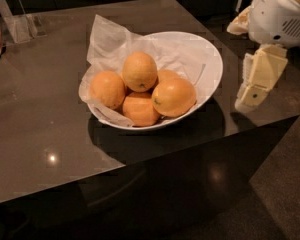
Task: Pick orange from white bowl
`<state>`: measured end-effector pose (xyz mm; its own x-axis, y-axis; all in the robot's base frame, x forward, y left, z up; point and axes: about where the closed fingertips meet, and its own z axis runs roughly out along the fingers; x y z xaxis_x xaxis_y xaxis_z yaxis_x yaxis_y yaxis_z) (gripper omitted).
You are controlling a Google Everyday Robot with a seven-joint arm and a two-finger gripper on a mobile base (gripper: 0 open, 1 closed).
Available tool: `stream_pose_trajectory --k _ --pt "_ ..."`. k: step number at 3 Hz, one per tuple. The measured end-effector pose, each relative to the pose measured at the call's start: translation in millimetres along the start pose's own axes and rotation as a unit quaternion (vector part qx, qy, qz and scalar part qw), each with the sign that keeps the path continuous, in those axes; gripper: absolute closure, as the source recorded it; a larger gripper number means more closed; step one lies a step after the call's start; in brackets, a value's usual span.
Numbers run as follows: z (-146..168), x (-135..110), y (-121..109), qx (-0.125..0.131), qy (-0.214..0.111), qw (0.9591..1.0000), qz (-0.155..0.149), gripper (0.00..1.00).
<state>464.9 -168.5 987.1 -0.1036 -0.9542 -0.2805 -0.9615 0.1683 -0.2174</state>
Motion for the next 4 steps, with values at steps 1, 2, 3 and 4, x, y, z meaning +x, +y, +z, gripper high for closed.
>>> stream_pose_trajectory --k 1,2,3,4 --pt "16 -39 -16 -0.033 -0.032 0.9987 -0.023 0.00" --pt "32 -56 -26 -0.061 -0.044 0.9968 -0.026 0.00" --pt "33 -57 -27 -0.062 -0.045 0.9967 -0.027 0.00" --pt "54 -67 -28 -0.082 -0.073 0.9935 -0.030 0.00"
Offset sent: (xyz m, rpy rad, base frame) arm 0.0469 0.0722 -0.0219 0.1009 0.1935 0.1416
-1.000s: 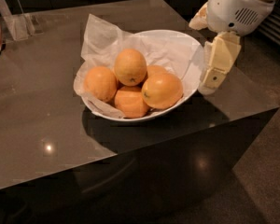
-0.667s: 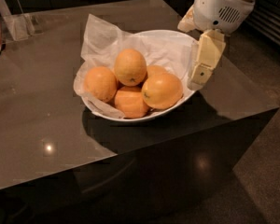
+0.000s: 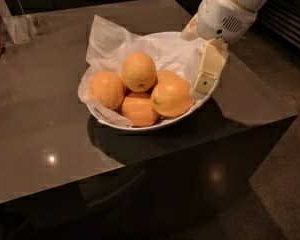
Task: Pick orange from white bowl
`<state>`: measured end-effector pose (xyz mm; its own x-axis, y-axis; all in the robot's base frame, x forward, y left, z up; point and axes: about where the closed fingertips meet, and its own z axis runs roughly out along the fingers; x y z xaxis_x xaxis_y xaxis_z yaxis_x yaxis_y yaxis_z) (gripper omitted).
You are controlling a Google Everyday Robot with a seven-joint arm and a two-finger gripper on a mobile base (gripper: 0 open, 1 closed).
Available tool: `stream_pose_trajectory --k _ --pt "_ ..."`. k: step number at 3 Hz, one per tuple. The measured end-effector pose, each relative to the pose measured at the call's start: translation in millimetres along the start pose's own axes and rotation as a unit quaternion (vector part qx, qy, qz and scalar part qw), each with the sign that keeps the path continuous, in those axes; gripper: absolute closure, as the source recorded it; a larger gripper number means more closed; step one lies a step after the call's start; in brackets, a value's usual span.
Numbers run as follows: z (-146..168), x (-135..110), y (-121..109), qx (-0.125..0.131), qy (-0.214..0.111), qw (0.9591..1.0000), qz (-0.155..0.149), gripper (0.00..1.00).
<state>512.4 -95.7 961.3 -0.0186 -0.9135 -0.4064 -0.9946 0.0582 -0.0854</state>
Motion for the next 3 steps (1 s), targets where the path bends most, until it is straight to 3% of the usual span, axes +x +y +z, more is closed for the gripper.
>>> stream_pose_trajectory --k 1,3 --pt "40 -17 -5 -0.046 -0.018 0.9988 -0.007 0.00" --pt "73 -69 -12 -0.065 -0.019 0.9968 -0.041 0.00"
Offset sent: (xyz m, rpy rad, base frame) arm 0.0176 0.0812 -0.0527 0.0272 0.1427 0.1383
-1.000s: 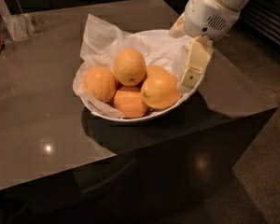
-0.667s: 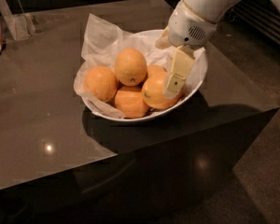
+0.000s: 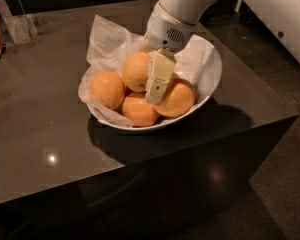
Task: Pick orange from white bowl
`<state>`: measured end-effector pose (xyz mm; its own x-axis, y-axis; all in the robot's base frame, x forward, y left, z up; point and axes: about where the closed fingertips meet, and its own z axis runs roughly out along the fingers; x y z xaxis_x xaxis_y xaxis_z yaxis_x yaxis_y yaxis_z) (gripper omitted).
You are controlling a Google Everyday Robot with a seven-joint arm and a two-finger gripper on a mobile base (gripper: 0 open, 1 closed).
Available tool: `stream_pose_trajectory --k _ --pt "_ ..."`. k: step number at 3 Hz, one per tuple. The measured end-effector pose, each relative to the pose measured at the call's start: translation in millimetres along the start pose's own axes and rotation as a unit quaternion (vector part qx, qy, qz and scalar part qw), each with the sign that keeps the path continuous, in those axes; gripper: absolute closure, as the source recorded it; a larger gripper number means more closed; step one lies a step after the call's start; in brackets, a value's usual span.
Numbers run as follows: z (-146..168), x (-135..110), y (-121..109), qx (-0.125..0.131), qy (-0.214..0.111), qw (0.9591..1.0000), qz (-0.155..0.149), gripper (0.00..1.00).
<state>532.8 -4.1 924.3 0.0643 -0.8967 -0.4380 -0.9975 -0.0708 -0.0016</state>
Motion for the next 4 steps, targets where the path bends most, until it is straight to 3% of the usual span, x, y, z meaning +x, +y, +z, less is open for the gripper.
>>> stream_pose_trajectory --k 4 --pt "19 -18 2 -0.017 0.000 0.9998 0.007 0.00"
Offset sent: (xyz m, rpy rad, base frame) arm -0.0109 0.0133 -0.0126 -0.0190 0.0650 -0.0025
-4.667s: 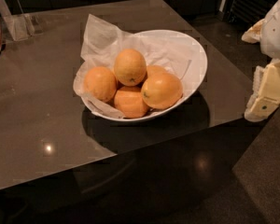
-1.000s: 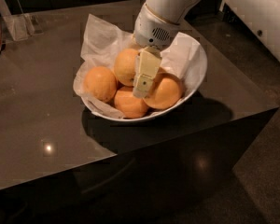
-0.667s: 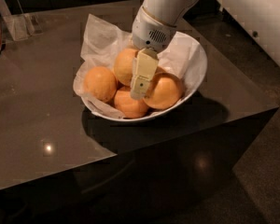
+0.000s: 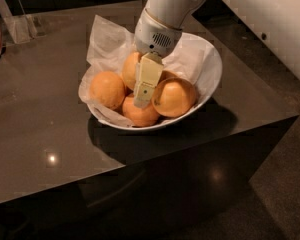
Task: Pick orange from white bowl
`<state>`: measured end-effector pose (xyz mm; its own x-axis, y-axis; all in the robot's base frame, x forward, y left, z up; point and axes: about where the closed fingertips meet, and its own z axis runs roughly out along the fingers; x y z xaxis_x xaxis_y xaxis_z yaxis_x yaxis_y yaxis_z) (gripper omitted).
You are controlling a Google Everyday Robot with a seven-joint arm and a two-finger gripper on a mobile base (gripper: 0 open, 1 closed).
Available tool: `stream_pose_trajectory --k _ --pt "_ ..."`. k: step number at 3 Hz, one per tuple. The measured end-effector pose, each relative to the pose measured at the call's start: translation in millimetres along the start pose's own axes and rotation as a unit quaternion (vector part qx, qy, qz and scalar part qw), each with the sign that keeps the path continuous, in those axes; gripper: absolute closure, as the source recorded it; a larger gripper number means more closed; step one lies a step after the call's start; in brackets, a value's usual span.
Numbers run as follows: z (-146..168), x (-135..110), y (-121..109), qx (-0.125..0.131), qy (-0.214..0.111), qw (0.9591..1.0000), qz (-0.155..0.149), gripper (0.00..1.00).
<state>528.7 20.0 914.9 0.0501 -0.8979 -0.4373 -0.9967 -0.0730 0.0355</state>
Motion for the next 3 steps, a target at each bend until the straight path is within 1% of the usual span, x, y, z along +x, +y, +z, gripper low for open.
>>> stream_pose_trajectory --k 1,3 --pt "0.0 0.0 0.0 0.000 0.000 1.0000 0.000 0.19" --pt "0.0 0.0 0.0 0.000 0.000 1.0000 0.000 0.65"
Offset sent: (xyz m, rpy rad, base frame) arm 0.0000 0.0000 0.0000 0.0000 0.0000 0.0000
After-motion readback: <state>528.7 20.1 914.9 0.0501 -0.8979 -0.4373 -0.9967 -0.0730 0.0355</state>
